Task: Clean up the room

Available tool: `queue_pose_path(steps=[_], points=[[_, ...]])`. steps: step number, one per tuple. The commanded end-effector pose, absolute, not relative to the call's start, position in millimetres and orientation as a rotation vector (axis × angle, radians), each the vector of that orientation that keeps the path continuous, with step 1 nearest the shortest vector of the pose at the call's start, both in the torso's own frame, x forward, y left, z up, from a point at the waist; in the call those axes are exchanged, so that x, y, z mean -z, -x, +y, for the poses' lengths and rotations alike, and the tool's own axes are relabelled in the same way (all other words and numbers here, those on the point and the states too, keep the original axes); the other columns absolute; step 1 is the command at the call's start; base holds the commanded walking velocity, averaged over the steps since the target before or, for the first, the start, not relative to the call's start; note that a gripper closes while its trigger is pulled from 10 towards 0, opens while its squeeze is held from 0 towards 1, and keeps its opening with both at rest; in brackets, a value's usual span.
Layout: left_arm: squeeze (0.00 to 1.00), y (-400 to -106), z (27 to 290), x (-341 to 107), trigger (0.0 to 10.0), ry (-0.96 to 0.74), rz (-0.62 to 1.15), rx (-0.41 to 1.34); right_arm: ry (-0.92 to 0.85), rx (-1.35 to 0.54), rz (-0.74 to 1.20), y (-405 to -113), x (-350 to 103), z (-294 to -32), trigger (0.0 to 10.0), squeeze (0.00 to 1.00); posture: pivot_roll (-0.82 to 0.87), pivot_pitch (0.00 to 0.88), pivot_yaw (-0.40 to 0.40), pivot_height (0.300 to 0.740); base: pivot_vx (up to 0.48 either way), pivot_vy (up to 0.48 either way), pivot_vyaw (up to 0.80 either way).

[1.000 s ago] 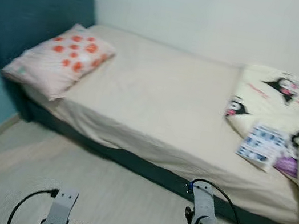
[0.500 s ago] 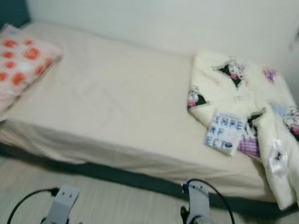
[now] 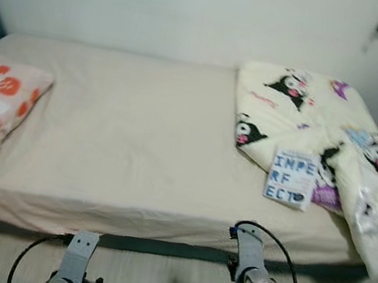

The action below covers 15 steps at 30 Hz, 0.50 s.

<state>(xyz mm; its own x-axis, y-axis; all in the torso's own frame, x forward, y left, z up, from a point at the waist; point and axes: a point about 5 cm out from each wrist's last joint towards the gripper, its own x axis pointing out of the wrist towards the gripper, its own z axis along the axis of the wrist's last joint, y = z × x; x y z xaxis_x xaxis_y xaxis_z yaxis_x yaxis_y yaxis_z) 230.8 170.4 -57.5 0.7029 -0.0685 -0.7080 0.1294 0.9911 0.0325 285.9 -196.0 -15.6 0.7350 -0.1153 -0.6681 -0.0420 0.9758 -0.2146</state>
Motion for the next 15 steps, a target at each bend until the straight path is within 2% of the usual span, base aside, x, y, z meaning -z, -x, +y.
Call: queue_pose_path(steps=[1, 5, 15], points=[[0.0, -225.3, 166.4, 61.4, 10.0, -0.089, 0.805, 0.135, 0.232, 0.041, 0.769, -280.2, 20.4, -198.2, 10.0, 0.0, -0.12, 0.084, 0.011, 0.74, 0.0, 0.0, 0.0], [0.0, -225.2, 165.8, 61.5, 10.0, -0.097, 0.806, 0.145, 0.235, 0.035, 0.763, -281.0, 19.8, -197.1, 10.0, 0.0, -0.12, 0.084, 0.011, 0.74, 0.0, -0.139, 0.0], [0.0, -231.2, 160.5, 57.8, 10.0, -0.089, 0.782, 0.152, 0.228, 0.042, 0.742, -283.4, 17.5, -197.3, 10.0, 0.0, -0.12, 0.087, 0.011, 0.74, 0.0, -0.474, 0.0]])
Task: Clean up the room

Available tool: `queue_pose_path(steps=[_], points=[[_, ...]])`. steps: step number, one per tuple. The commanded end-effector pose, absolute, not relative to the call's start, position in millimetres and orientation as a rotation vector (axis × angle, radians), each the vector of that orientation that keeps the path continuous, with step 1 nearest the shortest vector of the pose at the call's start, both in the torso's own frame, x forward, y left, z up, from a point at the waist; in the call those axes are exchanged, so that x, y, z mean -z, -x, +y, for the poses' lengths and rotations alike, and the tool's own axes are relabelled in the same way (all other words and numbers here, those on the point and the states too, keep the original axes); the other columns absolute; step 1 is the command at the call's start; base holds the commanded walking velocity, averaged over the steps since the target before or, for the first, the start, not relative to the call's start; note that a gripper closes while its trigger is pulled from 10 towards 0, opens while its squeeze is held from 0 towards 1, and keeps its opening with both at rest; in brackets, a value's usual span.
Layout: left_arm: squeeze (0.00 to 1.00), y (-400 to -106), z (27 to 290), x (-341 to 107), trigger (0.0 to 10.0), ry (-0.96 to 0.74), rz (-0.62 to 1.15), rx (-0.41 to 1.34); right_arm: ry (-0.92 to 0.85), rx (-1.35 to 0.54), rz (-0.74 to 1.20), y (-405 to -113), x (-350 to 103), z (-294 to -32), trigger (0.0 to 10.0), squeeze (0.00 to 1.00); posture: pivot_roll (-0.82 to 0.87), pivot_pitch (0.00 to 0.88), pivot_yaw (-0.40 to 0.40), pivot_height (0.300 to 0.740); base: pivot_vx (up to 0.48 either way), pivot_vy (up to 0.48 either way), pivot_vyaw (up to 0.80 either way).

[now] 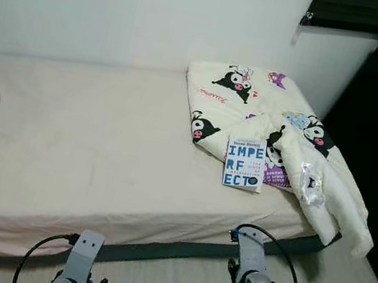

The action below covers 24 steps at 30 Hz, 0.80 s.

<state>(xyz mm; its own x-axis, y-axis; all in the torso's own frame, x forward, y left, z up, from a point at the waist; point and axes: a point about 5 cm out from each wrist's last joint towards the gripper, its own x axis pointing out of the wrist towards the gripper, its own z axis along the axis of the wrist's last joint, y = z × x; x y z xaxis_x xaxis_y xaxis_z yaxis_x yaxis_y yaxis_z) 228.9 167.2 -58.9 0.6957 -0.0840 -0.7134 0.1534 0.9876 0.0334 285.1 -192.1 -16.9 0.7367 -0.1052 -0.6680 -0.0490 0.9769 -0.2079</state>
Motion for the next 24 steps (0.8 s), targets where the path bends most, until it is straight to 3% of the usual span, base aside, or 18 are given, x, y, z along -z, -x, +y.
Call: queue_pose_path(steps=[1, 24], points=[[0.0, -232.6, 159.8, 56.9, 10.0, -0.087, 0.776, 0.154, 0.227, 0.044, 0.738, -283.7, 17.1, -197.5, 10.0, 0.0, -0.12, 0.087, 0.011, 0.74, 0.0, -0.48, 0.0], [0.0, -253.0, 148.8, 42.7, 10.0, -0.055, 0.702, 0.18, 0.219, 0.054, 0.675, -293.2, 7.6, -197.7, 10.0, 0.0, -0.12, 0.078, 0.012, 0.74, 0.0, -0.479, 0.0]])
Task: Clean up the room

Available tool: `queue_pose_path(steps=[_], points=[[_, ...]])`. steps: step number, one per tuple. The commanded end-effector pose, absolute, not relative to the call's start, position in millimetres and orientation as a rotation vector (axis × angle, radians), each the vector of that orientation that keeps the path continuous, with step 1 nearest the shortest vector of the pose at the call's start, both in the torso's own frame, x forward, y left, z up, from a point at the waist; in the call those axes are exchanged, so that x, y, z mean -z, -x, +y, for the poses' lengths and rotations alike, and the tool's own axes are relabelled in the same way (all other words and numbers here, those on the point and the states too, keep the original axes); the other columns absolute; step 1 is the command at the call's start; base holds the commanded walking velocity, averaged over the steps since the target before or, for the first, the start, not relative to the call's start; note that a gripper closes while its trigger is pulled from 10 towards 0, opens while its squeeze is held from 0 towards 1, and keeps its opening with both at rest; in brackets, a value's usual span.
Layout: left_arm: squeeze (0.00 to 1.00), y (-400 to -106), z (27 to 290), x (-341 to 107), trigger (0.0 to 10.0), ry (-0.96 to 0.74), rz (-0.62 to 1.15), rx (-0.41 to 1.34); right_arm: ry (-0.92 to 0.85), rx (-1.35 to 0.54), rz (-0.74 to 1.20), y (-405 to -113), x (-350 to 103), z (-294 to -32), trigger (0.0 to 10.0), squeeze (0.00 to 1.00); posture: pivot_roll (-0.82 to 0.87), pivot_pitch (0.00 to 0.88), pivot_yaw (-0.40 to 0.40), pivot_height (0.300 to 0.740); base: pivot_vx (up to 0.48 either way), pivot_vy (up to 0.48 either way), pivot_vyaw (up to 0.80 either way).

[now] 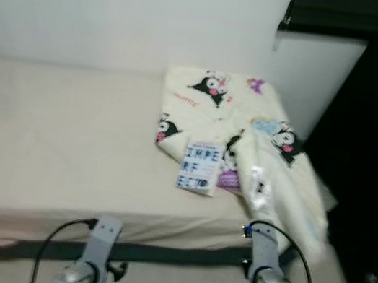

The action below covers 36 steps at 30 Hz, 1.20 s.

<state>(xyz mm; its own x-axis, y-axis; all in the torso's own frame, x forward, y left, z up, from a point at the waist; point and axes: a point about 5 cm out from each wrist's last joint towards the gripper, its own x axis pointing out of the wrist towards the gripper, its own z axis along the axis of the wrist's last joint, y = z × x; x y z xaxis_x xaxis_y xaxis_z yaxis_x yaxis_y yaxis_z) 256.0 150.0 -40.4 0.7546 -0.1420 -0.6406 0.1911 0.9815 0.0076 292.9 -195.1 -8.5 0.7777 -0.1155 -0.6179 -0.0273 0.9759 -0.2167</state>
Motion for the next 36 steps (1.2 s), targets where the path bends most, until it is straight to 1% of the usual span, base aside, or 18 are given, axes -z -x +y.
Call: queue_pose_path(steps=[1, 11, 12, 16, 32, 36], points=[[0.0, -253.0, 148.8, 42.7, 10.0, -0.055, 0.702, 0.18, 0.219, 0.054, 0.675, -293.2, 7.6, -197.7, 10.0, 0.0, -0.12, 0.078, 0.012, 0.74, 0.0, -0.469, 0.0], [0.0, -252.3, 147.0, 43.1, 10.0, -0.017, 0.698, 0.173, 0.225, 0.051, 0.678, -293.3, 7.6, -198.1, 10.0, 0.0, -0.12, 0.081, 0.009, 0.74, 0.0, -0.389, 0.0], [0.0, -253.6, 147.3, 42.1, 10.0, 0.008, 0.692, 0.153, 0.222, 0.053, 0.681, -293.1, 7.8, -198.3, 10.0, 0.0, -0.12, 0.08, 0.008, 0.74, 0.0, 0.0, -0.76], [0.0, -254.8, 147.5, 41.4, 10.0, 0.011, 0.691, 0.147, 0.218, 0.053, 0.678, -293.2, 7.6, -198.2, 10.0, 0.0, -0.12, 0.08, 0.008, 0.74, 0.0, 0.0, -0.76], [0.0, -250.3, 151.4, 44.6, 10.0, -0.005, 0.709, 0.155, 0.219, 0.03, 0.679, -292.6, 8.9, -194.0, 10.0, 0.0, -0.12, 0.081, 0.008, 0.74, 0.0, 0.0, 0.0], [0.0, -247.4, 152.3, 46.6, 10.0, -0.021, 0.716, 0.161, 0.224, -0.004, 0.682, -291.5, 10.5, -189.9, 10.0, 0.0, -0.12, 0.078, 0.006, 0.74, 0.355, 0.0, 0.0]])
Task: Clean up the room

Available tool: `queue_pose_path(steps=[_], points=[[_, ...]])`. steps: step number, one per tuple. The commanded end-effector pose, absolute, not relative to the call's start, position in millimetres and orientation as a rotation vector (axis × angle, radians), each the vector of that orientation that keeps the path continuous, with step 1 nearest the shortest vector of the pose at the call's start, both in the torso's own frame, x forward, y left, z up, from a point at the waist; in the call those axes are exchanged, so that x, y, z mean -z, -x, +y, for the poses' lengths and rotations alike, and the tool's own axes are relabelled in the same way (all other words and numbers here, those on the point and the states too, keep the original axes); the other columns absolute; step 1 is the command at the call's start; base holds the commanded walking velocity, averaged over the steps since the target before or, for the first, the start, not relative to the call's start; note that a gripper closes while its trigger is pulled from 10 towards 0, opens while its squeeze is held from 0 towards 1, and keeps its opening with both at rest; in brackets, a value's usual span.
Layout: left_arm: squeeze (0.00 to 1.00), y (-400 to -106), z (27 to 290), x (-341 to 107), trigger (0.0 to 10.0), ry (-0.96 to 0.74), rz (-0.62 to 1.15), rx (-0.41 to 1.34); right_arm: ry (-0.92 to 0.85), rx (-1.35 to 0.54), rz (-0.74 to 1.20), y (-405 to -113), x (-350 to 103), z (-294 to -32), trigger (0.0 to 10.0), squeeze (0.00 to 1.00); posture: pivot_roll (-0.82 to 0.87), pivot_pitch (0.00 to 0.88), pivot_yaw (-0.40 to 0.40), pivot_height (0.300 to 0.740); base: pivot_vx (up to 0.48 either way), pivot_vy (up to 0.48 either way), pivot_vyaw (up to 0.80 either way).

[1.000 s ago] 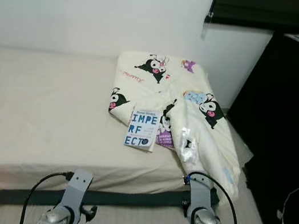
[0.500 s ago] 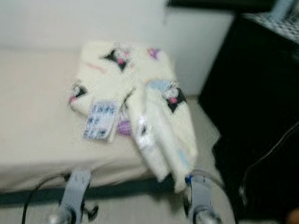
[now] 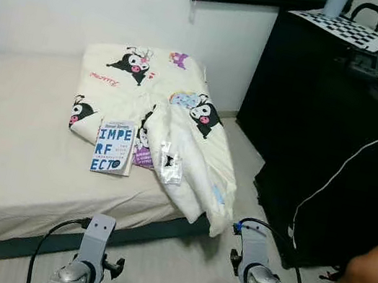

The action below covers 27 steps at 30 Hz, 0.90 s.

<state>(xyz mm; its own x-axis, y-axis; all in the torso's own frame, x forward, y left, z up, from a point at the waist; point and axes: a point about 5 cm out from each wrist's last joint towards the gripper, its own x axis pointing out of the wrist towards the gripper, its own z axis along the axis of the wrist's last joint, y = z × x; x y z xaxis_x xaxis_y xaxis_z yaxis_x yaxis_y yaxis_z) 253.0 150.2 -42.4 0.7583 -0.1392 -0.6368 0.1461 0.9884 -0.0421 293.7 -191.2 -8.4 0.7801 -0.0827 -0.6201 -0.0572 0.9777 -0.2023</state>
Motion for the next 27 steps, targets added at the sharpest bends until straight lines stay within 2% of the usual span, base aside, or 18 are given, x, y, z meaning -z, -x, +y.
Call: queue_pose_path(steps=[1, 6, 18, 27], points=[[0.0, -247.4, 152.3, 46.6, 10.0, -0.021, 0.716, 0.161, 0.224, -0.004, 0.682, -291.5, 10.5, -189.9, 10.0, 0.0, -0.12, 0.078, 0.006, 0.74, 0.375, 0.0, 0.0], [0.0, -247.9, 151.6, 46.3, 10.0, -0.024, 0.715, 0.17, 0.219, -0.077, 0.658, -292.0, 10.3, -182.6, 10.0, 0.0, -0.12, 0.075, 0.008, 0.74, 0.382, 0.0, 0.0], [0.0, -249.3, 150.9, 45.3, 10.0, -0.024, 0.712, 0.177, 0.222, -0.079, 0.66, -290.8, 11.4, -181.7, 10.0, 0.0, -0.13, 0.08, 0.015, 0.74, 0.386, 0.0, 0.73], [0.0, -249.2, 150.0, 45.3, 10.0, 0.004, 0.71, 0.167, 0.229, -0.073, 0.667, -290.2, 11.9, -183.3, 10.0, 0.0, -0.13, 0.082, 0.016, 0.74, 0.0, 0.0, 0.0]])
